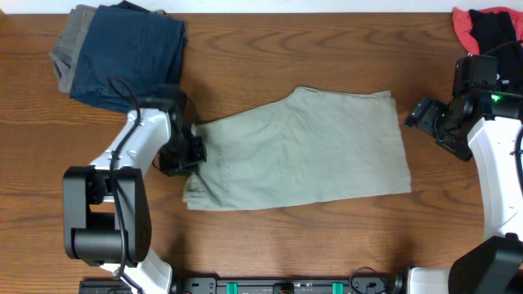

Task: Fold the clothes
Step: 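Lift the left end and fold it rightward over the shorts, then press the folded shorts flat with the left gripper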

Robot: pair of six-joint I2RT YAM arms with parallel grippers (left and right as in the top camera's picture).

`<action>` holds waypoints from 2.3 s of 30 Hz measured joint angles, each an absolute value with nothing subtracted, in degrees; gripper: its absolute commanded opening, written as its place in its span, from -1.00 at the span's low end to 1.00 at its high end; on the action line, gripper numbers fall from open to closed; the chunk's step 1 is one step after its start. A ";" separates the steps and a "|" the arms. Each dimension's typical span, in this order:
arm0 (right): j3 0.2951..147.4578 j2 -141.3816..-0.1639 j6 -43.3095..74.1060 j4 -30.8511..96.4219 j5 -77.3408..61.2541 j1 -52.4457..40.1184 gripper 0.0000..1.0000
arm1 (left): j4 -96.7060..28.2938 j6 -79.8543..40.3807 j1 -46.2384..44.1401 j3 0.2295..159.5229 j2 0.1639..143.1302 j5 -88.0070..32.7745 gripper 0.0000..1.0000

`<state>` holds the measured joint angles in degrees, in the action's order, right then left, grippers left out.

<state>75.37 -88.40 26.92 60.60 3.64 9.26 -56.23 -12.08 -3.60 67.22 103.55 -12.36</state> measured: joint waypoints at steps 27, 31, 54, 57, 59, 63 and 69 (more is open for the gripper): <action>75.37 -88.40 26.92 60.60 3.64 9.26 0.98 | -92.25 -11.77 -3.60 110.61 93.38 0.25 -0.88; 75.37 -88.40 26.92 60.60 3.64 9.26 0.99 | -92.23 -11.77 -3.77 110.61 93.69 -0.49 -0.88; 75.37 -88.40 26.92 60.58 3.64 9.26 0.99 | -64.51 -15.00 -25.96 88.49 94.02 -5.08 -0.88; 75.37 -88.40 26.92 60.60 3.64 9.26 0.99 | -59.29 -15.03 -27.53 84.58 94.08 -5.74 -0.88; 75.37 -88.40 26.92 60.58 3.64 9.26 0.99 | -55.51 -15.05 -28.38 82.00 94.08 -6.09 -0.88; 75.37 -88.40 26.92 60.60 3.64 9.26 0.99 | -49.82 -15.05 -29.45 78.02 94.08 -6.74 -0.88; 75.37 -88.40 26.92 60.60 3.64 9.26 0.98 | -46.37 -15.05 -30.44 75.05 94.08 -7.92 -0.88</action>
